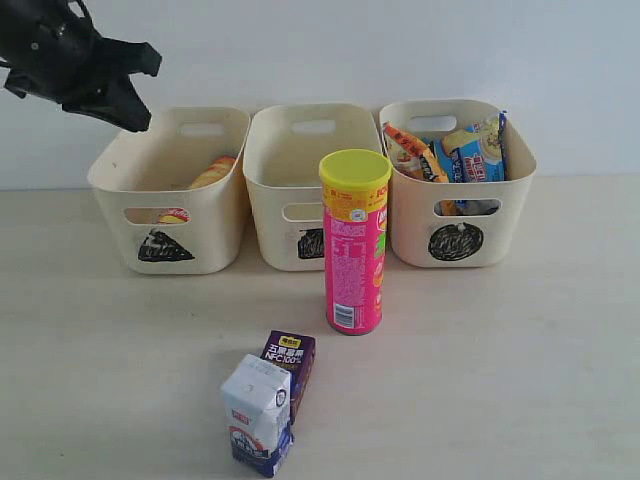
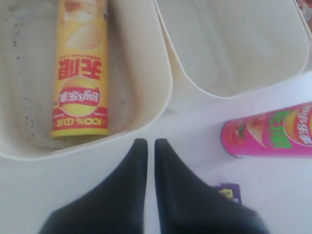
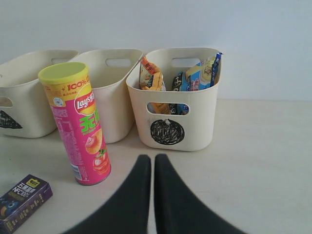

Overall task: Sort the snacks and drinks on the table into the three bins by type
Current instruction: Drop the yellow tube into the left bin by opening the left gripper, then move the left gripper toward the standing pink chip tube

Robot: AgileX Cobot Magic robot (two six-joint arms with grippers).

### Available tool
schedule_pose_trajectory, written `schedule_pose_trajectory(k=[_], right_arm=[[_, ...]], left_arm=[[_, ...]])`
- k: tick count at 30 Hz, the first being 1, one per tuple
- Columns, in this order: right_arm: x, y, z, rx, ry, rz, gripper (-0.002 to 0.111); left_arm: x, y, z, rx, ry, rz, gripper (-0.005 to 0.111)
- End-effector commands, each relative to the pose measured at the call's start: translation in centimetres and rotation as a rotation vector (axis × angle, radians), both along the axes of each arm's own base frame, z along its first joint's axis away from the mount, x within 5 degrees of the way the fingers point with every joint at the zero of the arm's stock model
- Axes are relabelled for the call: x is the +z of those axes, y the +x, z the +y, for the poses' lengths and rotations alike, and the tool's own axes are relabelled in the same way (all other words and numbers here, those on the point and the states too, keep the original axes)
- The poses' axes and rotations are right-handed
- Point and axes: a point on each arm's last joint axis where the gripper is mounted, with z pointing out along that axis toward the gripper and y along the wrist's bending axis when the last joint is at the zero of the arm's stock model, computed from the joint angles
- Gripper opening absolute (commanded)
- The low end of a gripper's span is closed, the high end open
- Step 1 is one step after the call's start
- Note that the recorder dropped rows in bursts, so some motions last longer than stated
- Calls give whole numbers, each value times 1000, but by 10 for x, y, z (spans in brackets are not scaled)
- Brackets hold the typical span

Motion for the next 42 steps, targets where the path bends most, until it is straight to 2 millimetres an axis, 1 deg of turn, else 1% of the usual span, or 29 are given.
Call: schedule_pose_trajectory(k=[1,5,8,11,14,15,16,17,18,19,22,23,24,26,28,29,30,31,33,35,38,42], right_arm=[[-1,0,0,-3,-1,-2,0],[-1,0,0,-3,-1,-2,0],[-1,0,0,-3,-1,-2,0],[-1,0,0,-3,3,-1,0],[-1,0,0,-3,3,-1,0],[-1,0,0,-3,3,-1,0],[-1,0,0,-3,3,-1,0],[-1,0,0,-3,3,-1,0],[-1,0,0,-3,3,-1,0],[-1,0,0,-3,3,-1,0],[-1,0,0,-3,3,-1,0],[-1,0,0,-3,3,-1,0],[-1,0,0,-3,3,-1,0],[-1,0,0,-3,3,-1,0],[-1,0,0,-3,3,-1,0],[-1,0,0,-3,3,-1,0],[-1,0,0,-3,3,-1,0],[-1,0,0,-3,3,-1,0],[-1,0,0,-3,3,-1,0],[-1,0,0,-3,3,-1,0],[-1,0,0,-3,3,-1,0],[-1,0,0,-3,3,-1,0]], left_arm=[[21,-24,-2,-22,-76,-28,4],[38,-53,-5,-66,-150,-92,4],[49,-83,-8,-142,-210,-142,4],[50,-113,-13,-193,-310,-159,4],[44,-137,-24,-253,-414,-172,4],[37,-149,-33,-308,-463,-185,4],[32,-155,-38,-341,-487,-184,4],[22,-163,-48,-404,-520,-184,4],[15,-167,-54,-434,-534,-180,4],[1,-171,-63,-476,-536,-174,4],[-17,-169,-76,-489,-517,-181,4],[-24,-165,-83,-470,-511,-182,7],[-30,-161,-88,-460,-501,-191,13],[-44,-151,-100,-459,-496,-217,37],[-60,-141,-112,-451,-531,-234,72],[-70,-134,-119,-426,-554,-241,84],[-79,-130,-123,-435,-548,-253,87],[-91,-126,-126,-470,-512,-261,87],[-105,-121,-129,-495,-480,-260,87],[-116,-114,-129,-477,-437,-256,87],[-127,-106,-130,-484,-370,-280,87],[-136,-95,-134,-538,-311,-334,87]])
